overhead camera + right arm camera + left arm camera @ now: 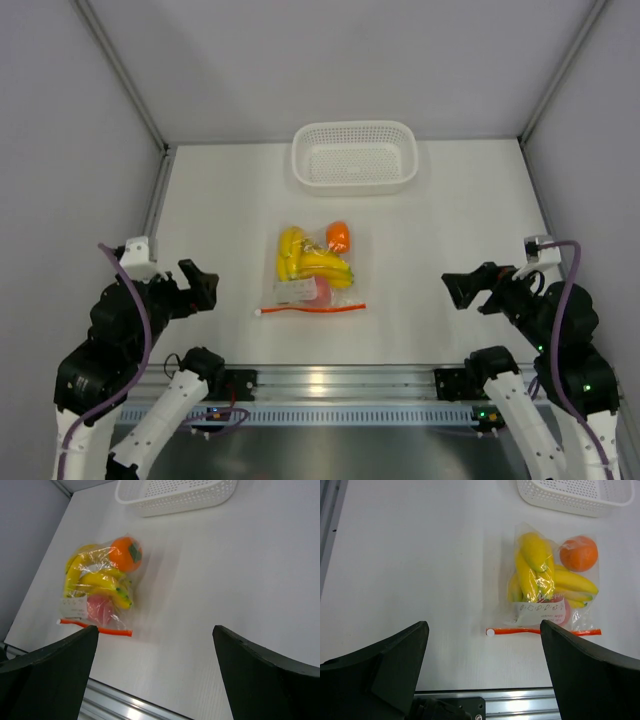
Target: Open the zip-top bag and remove the fake food
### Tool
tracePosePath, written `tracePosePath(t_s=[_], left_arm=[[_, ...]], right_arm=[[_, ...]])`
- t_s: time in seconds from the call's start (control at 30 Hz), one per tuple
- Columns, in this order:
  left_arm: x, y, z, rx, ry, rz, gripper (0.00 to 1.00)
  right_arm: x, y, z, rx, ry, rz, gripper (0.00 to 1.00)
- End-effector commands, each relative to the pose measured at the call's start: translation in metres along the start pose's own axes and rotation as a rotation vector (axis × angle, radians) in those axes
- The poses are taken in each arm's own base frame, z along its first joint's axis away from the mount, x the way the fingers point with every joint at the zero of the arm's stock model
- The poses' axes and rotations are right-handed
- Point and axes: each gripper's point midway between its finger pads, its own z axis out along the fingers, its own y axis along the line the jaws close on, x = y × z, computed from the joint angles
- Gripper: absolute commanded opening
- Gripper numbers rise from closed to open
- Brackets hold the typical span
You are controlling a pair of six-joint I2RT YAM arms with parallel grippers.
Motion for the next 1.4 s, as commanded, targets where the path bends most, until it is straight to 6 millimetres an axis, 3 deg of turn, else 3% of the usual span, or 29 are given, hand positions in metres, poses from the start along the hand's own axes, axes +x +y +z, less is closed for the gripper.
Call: tracePosePath(t_s=[0.0,0.33,0.53,0.7,0.83,0.93,1.17,1.33,1.37], left_arm=[[-0.005,0.0,0.004,-0.02,-0.002,-0.013,0.99],[-0.005,-0.001,0.008,-0.027,0.006,-0.016,0.99],[-0.004,-0.003,0.012,-0.023,0.011,-0.019,0.99],[0.0,-0.005,0.017,-0.012,0.017,-0.026,0.99],[0.005,-0.008,0.024,-0.005,0.032,-0.03,0.99],[0.007,-0.01,0.027,0.0,0.038,-0.038,0.99],[0.009,-0.019,0.04,0.024,0.054,-0.047,0.99],[0.01,-0.022,0.052,0.017,0.069,-0.046,0.99],[0.011,-0.023,0.055,0.015,0.078,-0.045,0.99]], right_arm=[[-0.01,0.007,0.002,-0.031,-0.037,0.01,1.0],[0.014,0.029,0.02,-0.194,0.031,0.117,0.99],[0.04,0.039,0.032,-0.276,0.083,0.406,0.98],[0.071,0.019,0.037,-0.215,0.068,0.596,0.89],[0.089,0.021,0.034,-0.25,0.11,0.689,0.86],[0.098,0.019,0.038,-0.251,0.122,0.695,0.82],[0.121,0.01,0.07,-0.253,0.206,0.64,0.8],[0.129,0.019,0.084,-0.276,0.247,0.663,0.79],[0.138,0.019,0.088,-0.276,0.264,0.674,0.78]])
